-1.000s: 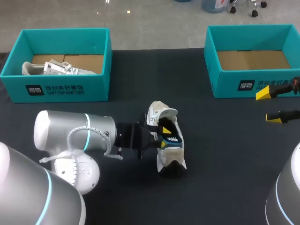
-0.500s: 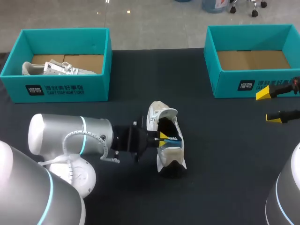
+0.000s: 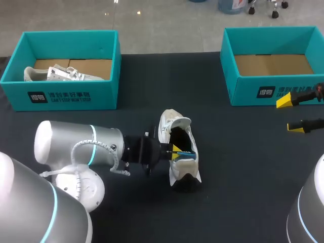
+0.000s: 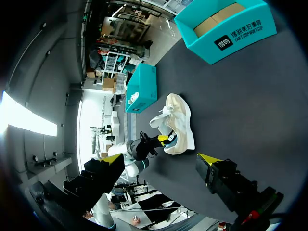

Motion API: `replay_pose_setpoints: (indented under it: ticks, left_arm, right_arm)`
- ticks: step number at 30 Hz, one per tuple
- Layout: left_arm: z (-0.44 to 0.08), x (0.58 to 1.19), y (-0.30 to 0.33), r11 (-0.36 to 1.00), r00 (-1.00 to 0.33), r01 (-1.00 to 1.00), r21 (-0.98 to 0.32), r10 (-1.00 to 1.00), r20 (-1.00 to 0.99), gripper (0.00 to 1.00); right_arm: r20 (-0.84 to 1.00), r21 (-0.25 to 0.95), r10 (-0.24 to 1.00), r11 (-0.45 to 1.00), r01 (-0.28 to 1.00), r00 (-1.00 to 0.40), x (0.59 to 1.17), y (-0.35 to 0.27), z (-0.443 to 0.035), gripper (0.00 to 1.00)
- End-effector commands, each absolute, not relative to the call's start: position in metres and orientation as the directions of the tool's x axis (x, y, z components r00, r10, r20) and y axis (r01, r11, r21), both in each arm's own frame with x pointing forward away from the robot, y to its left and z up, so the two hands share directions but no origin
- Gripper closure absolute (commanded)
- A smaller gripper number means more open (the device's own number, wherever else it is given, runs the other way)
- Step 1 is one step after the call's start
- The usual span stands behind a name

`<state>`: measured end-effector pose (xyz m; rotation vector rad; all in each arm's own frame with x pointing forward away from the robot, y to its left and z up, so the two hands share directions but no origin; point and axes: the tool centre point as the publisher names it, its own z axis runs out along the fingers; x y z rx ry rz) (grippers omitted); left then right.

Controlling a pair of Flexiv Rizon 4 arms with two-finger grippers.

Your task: Take the shoe out of the shoebox, open the shoe tongue, remove and reinsert the insole, then place the shoe into the shoebox

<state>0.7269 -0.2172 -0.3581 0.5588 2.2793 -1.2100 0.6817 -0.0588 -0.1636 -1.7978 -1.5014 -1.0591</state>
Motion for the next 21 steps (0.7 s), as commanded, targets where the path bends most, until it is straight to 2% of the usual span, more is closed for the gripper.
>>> replay_pose_setpoints:
  ticks: [1, 3, 4, 5, 6, 10, 21]
  left_arm:
    - [-0.359, 0.729, -0.223, 0.535, -0.800, 0.554, -0.638, 0.128, -0.586, 1.00]
    - [-0.359, 0.728, -0.224, 0.532, -0.801, 0.554, -0.640, 0.129, -0.585, 1.00]
    - [-0.357, 0.726, -0.224, 0.528, -0.800, 0.555, -0.642, 0.129, -0.585, 0.96]
    - [-0.356, 0.725, -0.223, 0.525, -0.800, 0.556, -0.644, 0.127, -0.587, 0.81]
    - [-0.354, 0.725, -0.223, 0.524, -0.799, 0.557, -0.645, 0.127, -0.587, 0.72]
    - [-0.348, 0.723, -0.219, 0.524, -0.791, 0.565, -0.637, 0.123, -0.599, 0.69]
    - [-0.331, 0.721, -0.213, 0.523, -0.763, 0.594, -0.611, 0.126, -0.634, 0.74]
  right_arm:
    - [0.845, 0.064, 0.531, -0.214, 0.975, 0.061, 0.681, -0.058, -0.164, 0.00]
    - [0.845, 0.064, 0.531, -0.214, 0.975, 0.061, 0.681, -0.058, -0.164, 0.00]
    - [0.845, 0.064, 0.531, -0.214, 0.975, 0.061, 0.681, -0.058, -0.164, 0.00]
    - [0.845, 0.064, 0.531, -0.214, 0.975, 0.061, 0.681, -0.058, -0.164, 0.00]
    - [0.845, 0.064, 0.531, -0.214, 0.975, 0.061, 0.681, -0.058, -0.164, 0.00]
    - [0.845, 0.064, 0.531, -0.214, 0.975, 0.061, 0.681, -0.058, -0.164, 0.00]
    - [0.845, 0.064, 0.531, -0.214, 0.975, 0.061, 0.681, -0.058, -0.164, 0.00]
